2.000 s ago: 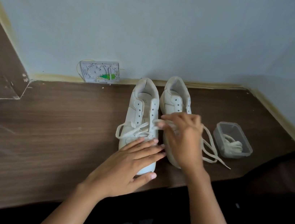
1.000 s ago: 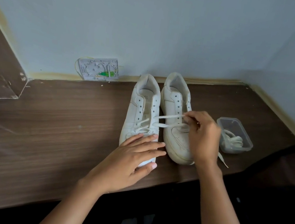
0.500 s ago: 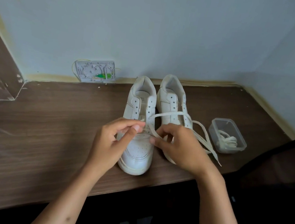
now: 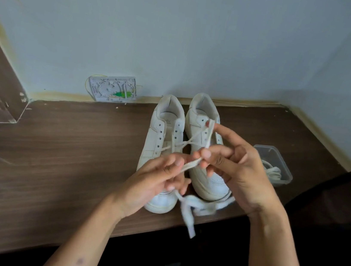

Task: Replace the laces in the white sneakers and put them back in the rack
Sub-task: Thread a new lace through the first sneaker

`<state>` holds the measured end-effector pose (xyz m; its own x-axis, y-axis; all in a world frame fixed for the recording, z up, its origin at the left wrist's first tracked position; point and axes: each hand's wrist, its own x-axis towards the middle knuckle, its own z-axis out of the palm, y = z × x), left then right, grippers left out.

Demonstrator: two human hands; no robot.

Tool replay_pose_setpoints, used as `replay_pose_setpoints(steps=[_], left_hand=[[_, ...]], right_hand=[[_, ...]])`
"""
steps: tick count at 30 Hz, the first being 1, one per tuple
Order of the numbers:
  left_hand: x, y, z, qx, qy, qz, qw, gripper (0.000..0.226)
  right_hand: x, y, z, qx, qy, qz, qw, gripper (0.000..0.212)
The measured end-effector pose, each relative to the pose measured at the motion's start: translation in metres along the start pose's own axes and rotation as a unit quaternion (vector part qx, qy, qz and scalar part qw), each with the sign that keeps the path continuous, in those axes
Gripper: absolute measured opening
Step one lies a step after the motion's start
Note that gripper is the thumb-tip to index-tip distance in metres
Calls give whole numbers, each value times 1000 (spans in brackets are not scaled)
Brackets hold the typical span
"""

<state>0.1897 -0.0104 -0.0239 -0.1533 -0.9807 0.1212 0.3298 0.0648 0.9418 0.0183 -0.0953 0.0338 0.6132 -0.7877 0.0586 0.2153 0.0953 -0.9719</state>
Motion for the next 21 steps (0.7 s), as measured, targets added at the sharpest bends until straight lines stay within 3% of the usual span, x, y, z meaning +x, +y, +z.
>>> replay_pose_setpoints(steps=[3, 6, 9, 12, 14, 15, 18, 21], left_hand=[[-5, 9, -15, -12, 9, -15, 1000, 33], [-10, 18, -36, 34, 131, 2, 991, 31], [-11, 20, -50, 205, 219, 17, 954, 32], [-11, 14, -56, 361, 214, 40, 907, 27], [-9, 11, -53, 404, 198, 55, 891, 24], [-7, 11, -50, 404, 193, 69, 891, 24], [0, 9, -44, 406, 179, 109, 890, 28], [4, 6, -45, 425, 178, 133, 877, 29]], right_hand=[[2, 2, -14, 91, 97, -14, 991, 52], [2, 11, -36, 122, 235, -31, 964, 37], [3, 21, -50, -27, 365, -33, 930, 23], [5, 25, -44, -275, 410, -60, 867, 17], [8, 26, -31, -398, 369, -103, 834, 19], [10, 28, -23, -413, 323, -124, 842, 21], [15, 37, 4, -342, 129, -108, 924, 31], [19, 50, 27, -304, 5, -53, 951, 32]])
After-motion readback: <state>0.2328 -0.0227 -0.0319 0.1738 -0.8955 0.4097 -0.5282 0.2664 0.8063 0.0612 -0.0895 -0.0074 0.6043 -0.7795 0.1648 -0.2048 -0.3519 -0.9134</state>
